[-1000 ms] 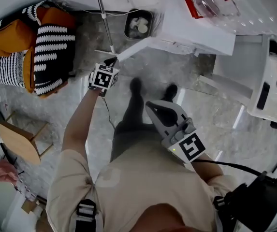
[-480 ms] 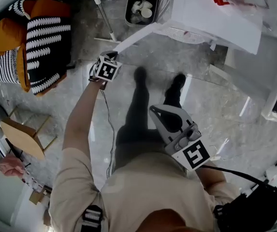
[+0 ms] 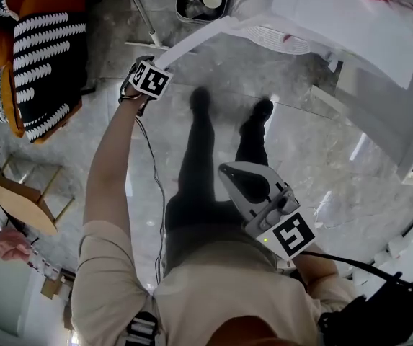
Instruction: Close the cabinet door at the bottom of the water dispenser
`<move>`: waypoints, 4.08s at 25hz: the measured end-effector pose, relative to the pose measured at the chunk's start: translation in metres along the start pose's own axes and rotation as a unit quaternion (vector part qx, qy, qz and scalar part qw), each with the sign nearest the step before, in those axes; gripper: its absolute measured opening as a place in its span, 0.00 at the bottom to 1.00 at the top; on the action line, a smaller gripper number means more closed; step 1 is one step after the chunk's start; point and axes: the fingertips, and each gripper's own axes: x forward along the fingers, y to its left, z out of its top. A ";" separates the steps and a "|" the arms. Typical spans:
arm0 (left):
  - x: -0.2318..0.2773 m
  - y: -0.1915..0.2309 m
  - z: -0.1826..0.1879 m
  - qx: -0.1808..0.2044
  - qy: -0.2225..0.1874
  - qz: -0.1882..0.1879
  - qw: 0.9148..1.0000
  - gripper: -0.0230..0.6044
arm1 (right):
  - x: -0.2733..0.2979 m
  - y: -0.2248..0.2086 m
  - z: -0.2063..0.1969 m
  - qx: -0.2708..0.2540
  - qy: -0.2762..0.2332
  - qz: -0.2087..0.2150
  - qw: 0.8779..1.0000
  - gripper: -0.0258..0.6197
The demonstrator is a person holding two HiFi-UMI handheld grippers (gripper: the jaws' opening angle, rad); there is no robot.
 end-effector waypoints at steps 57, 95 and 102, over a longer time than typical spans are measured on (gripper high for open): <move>0.089 -0.127 -0.036 0.028 0.080 -0.053 0.995 0.44 | -0.049 -0.076 -0.070 0.096 0.004 -0.069 0.993 0.06; 0.094 -0.166 -0.033 0.027 0.136 -0.058 0.989 0.46 | -0.114 -0.123 -0.097 0.135 -0.034 -0.103 0.985 0.06; 0.090 -0.182 -0.018 -0.011 0.101 -0.065 0.993 0.46 | -0.108 -0.115 -0.103 0.135 -0.025 -0.095 0.986 0.06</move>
